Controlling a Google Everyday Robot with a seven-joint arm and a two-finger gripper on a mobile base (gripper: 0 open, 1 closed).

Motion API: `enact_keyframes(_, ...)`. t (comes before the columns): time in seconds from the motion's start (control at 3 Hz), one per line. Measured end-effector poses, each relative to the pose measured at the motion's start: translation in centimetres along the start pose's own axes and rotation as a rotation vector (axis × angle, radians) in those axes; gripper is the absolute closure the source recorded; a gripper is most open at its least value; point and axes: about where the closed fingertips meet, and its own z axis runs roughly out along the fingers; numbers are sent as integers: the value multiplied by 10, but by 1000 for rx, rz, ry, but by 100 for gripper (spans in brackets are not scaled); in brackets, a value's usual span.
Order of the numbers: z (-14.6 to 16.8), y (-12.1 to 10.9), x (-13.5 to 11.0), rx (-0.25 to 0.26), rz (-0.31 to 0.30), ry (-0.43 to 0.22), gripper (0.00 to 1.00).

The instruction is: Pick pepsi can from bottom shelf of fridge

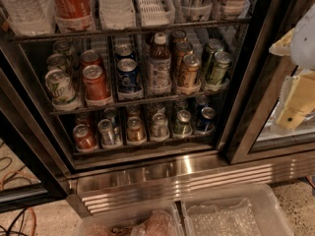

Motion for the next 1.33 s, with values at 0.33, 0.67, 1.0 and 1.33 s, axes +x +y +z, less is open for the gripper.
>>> enact_keyframes(0.33, -1, -1, 0, 8, 1, -7, 0)
enact_keyframes(0.67, 5, -1, 0, 50, 13, -24, 0)
enact_keyframes(1.0, 54, 4, -6, 39, 48, -88, 0)
enact_keyframes(1.33, 108, 8, -13, 10, 100, -169, 0)
